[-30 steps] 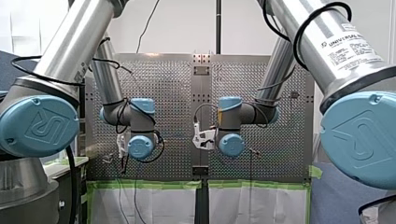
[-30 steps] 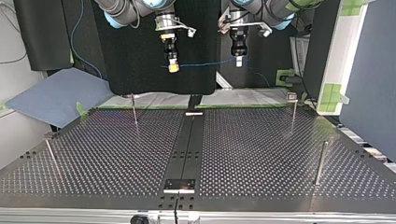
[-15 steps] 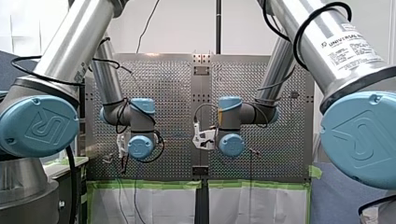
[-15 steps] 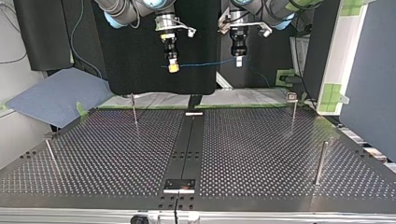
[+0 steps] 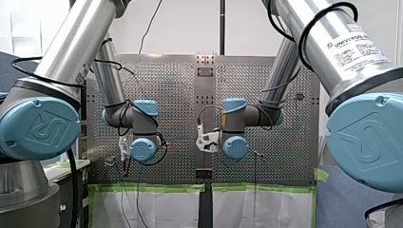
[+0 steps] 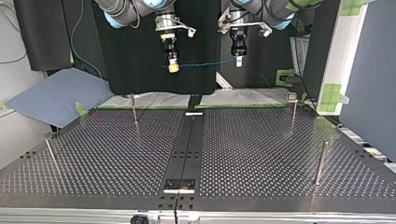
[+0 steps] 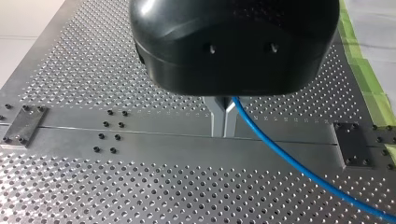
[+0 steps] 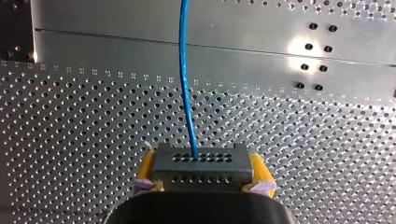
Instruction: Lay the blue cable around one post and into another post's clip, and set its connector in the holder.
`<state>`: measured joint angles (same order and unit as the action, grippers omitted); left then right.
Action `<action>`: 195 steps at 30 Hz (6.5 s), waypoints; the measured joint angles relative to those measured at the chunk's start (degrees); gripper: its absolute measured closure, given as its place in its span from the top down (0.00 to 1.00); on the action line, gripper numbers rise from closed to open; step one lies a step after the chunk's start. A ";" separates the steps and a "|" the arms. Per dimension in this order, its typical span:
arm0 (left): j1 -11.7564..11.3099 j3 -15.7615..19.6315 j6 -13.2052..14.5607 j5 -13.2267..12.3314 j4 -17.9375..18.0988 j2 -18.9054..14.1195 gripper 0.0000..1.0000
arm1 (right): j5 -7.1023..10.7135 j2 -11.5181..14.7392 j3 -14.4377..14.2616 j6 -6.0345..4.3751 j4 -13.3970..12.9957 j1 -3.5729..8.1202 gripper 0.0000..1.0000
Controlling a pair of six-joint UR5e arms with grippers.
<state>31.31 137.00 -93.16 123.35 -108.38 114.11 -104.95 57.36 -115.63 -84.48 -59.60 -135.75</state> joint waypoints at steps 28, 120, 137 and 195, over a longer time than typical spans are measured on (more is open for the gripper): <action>0.00 0.00 0.00 0.00 0.00 0.00 0.00 | 0.00 0.00 0.00 0.00 0.00 0.00 0.37; -0.41 -0.21 -0.14 -0.08 -0.07 0.21 0.00 | 0.13 -0.87 -0.26 0.06 0.64 0.23 0.42; -0.53 -0.26 -0.18 -0.09 -0.09 0.26 0.00 | 0.18 -3.95 -0.35 0.09 0.97 0.35 0.42; -5.77 -3.00 -9.14 -3.39 -12.10 -13.24 0.00 | 0.77 8.20 6.52 -5.80 15.54 -3.16 0.47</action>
<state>25.54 134.00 -102.30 119.96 -120.48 100.87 -104.18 65.56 -109.11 -90.28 -44.06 -138.91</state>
